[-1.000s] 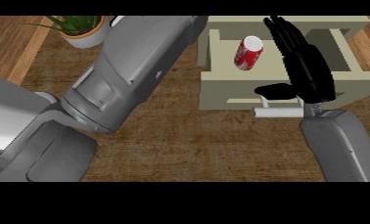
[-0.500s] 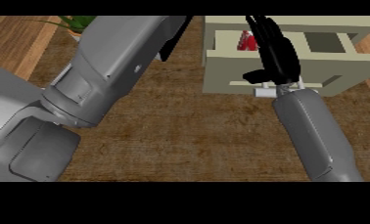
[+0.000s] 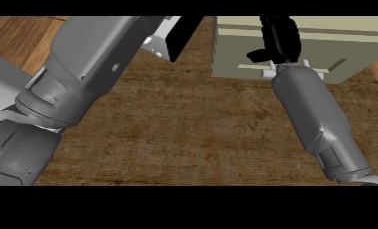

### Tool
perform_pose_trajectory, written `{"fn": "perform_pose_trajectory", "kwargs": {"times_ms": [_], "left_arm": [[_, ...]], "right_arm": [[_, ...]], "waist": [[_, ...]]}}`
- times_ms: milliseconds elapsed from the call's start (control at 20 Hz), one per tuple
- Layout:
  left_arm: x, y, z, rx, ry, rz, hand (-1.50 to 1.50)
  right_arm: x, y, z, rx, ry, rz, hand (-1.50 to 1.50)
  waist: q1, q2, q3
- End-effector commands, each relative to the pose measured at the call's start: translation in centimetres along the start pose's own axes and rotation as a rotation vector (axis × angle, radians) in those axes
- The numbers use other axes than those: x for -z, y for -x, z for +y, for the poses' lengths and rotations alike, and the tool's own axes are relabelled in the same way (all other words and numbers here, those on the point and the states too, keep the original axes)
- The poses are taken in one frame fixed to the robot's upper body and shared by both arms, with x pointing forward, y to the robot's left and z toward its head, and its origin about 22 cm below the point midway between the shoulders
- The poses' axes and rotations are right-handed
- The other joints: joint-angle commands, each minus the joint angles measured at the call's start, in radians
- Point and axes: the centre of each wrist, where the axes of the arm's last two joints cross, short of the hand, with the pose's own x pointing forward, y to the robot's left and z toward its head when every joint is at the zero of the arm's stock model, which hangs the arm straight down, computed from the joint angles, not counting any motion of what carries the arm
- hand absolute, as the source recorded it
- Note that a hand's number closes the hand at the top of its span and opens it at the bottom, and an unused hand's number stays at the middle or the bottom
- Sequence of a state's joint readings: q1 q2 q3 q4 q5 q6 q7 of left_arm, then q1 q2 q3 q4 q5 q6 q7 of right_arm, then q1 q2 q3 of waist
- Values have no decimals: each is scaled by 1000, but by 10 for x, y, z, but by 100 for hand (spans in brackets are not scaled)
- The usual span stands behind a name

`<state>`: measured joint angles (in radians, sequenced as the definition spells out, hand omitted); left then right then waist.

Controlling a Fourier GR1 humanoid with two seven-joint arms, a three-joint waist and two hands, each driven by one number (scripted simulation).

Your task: Pick up the can, place it into the drawer and close the drawer

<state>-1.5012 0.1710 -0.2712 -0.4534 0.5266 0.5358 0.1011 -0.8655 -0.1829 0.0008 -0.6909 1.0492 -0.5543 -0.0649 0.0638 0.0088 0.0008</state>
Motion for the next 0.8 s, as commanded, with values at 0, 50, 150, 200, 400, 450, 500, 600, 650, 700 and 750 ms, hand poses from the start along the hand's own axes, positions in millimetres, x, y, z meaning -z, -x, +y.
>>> {"fn": "perform_pose_trajectory", "kwargs": {"times_ms": [0,50,150,200,400,450,500,600,650,700,750], "left_arm": [[4,-12,23,16,6,4,-150],[0,-9,10,15,-17,-9,-150],[-5,0,9,-15,20,22,-150],[-2,-4,17,20,19,-3,-150],[-4,9,36,21,32,11,-150],[-5,-1,32,5,27,4,-150],[-11,11,21,20,21,1,-150],[-10,15,38,20,25,14,-150],[-6,14,52,27,21,1,-150],[-8,3,50,-3,32,-12,-150],[-10,11,48,5,27,10,-150]], "right_arm": [[17,-14,4,-27,41,-6,-150],[26,-18,0,-17,48,22,-150],[42,-24,-10,-36,72,5,-150],[36,-6,-8,-48,74,16,-150],[53,-29,-13,-42,65,-1,-150],[61,-7,-30,-54,86,12,-150],[56,-16,-20,-51,99,12,-150],[65,-29,-25,-18,87,5,-150],[65,-31,-24,-13,99,1,-150],[72,-16,-37,-4,110,16,-150],[67,-22,-29,42,130,18,-150]], "waist": [[13,1,0],[19,3,0],[31,3,0],[37,9,0],[33,3,-1],[53,8,0],[47,8,0],[55,4,0],[55,13,0],[56,13,0],[57,11,1]]}}
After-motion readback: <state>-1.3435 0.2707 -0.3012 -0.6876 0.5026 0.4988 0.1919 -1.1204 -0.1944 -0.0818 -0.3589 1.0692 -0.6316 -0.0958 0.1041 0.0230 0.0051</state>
